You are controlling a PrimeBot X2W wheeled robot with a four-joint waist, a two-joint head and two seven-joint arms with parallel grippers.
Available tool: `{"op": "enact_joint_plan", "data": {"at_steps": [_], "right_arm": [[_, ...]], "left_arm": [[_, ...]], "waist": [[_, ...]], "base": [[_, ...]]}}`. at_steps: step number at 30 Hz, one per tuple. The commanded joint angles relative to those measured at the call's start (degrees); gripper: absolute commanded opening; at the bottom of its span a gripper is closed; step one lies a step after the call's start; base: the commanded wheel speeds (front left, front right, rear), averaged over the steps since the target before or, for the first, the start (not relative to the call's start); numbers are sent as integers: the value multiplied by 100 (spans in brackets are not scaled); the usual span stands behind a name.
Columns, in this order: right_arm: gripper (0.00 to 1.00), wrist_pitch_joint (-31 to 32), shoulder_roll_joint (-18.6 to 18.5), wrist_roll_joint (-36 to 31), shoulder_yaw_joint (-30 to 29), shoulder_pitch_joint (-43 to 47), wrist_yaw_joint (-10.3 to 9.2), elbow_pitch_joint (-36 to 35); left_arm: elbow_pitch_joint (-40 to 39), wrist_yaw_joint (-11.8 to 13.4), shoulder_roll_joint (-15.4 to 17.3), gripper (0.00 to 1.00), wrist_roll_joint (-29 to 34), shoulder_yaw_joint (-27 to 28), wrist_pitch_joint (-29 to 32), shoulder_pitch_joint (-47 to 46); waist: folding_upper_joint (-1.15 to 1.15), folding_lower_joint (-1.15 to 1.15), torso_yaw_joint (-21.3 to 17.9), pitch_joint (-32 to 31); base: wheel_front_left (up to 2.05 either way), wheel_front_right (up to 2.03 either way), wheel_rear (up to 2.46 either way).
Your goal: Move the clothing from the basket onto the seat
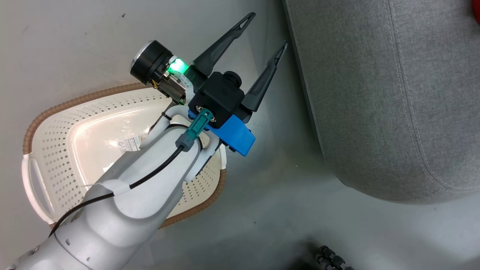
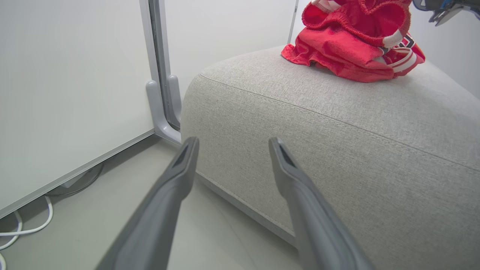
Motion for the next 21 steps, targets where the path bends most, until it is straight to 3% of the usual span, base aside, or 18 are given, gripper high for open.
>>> {"op": "enact_joint_plan", "data": {"at_steps": [1, 6, 7, 8, 21], "right_arm": [[0, -2, 29, -27, 7, 73, 1, 26], [0, -2, 113, -38, -30, 292, 1, 105], [70, -2, 132, -60, -54, 333, 1, 49], [100, -2, 167, -77, -61, 407, 1, 13], [100, -2, 623, -478, -118, 2181, 1, -912]], "left_arm": [[9, 20, 4, 100, -8, 6, -43, -32], [102, 39, -35, 100, -57, -17, -116, 40], [123, 47, -41, 100, -70, -18, -148, 50], [143, 46, -56, 100, -87, -21, -169, 64], [503, 169, -293, 100, -423, 111, -560, 686]], "waist": [[0, 0, 16, -9], [0, 0, 65, -121], [0, 0, 72, -164], [0, 0, 82, -218], [0, 0, 174, -1490]], "base": [[0, 0, 0], [0, 0, 0], [0, 0, 0], [0, 0, 0], [0, 0, 0]]}}
